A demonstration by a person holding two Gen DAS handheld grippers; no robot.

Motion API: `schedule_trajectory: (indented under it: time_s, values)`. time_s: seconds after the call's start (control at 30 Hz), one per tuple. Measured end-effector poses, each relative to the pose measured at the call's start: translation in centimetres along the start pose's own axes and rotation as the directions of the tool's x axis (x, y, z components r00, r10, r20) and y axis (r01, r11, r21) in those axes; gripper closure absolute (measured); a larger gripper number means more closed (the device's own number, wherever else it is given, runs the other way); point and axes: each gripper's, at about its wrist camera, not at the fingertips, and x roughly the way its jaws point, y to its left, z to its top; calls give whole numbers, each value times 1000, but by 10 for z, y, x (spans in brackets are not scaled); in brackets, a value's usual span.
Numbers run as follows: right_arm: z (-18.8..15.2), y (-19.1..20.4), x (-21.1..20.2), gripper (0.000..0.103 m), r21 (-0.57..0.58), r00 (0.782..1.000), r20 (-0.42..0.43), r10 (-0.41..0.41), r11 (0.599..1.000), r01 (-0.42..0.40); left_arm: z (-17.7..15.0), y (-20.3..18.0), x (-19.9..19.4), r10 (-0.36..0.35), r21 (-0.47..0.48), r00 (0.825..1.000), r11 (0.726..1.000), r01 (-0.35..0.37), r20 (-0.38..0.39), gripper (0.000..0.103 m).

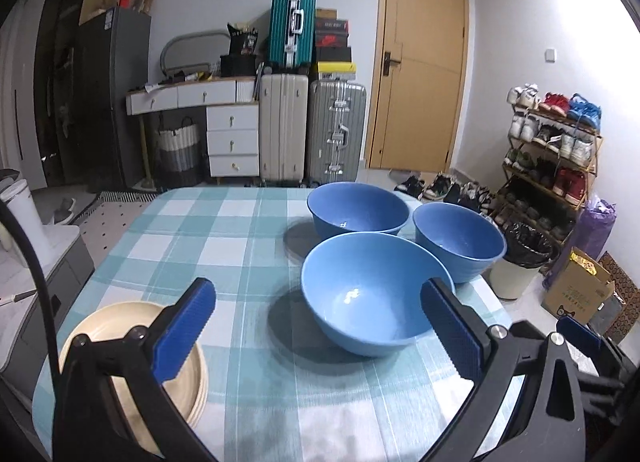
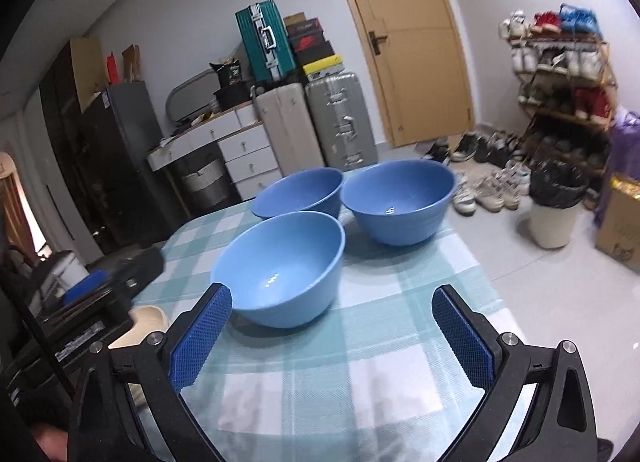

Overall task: Organize plates and bowls
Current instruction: 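Close the right gripper on the rim of a light-blue bowl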

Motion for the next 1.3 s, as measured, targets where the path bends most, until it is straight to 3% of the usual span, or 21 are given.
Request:
schedule_trajectory:
  time_s: [0.2,0.3,0.37,0.47,0.6,0.67,0.7,0.77,0.8,0.83,0.97,1.07,1.13,1.3]
  values:
    - [26,-4,47,3,14,997,-78,15,1000,-14,27,-4,64,23,27,988,999,-19,-151,0]
    - [35,-10,78,24,38,985,-170,36,999,-30,34,0,91,-6,-12,977,1000,3,-215,1]
    - [35,-12,102,29,53,969,-243,49,998,-37,32,3,111,-30,-54,961,998,16,-274,1]
    - [29,-16,122,33,72,962,-271,42,997,-23,27,7,126,-42,-87,951,996,15,-308,2]
    - [29,-15,135,34,59,962,-272,32,998,-17,25,4,137,-41,-66,949,998,21,-313,2]
    - [30,-11,144,39,25,959,-282,-4,1000,11,22,5,144,-49,-76,940,997,25,-337,12]
    - [31,-10,148,44,12,959,-284,-21,1000,26,21,6,148,-54,-82,934,996,27,-354,22]
    - [30,-5,157,50,-3,952,-303,-32,999,33,16,8,160,-80,-110,909,993,38,-409,34]
    - [29,-5,161,58,8,947,-320,-34,999,38,14,9,163,-90,-123,901,992,42,-423,44]
    - [28,-6,166,70,26,939,-342,-28,999,40,12,10,166,-96,-130,894,991,42,-438,46]
    - [27,-6,176,75,32,928,-372,-25,999,39,7,12,174,-118,-156,879,986,51,-462,54]
    - [27,-5,180,83,29,925,-377,-39,998,54,4,13,179,-131,-172,869,984,53,-478,69]
    - [28,-1,182,93,13,924,-378,-56,998,66,0,11,186,-116,-149,853,988,45,-509,86]
    - [26,-2,180,94,17,922,-383,-57,997,69,-4,14,191,-138,-174,834,983,51,-534,92]
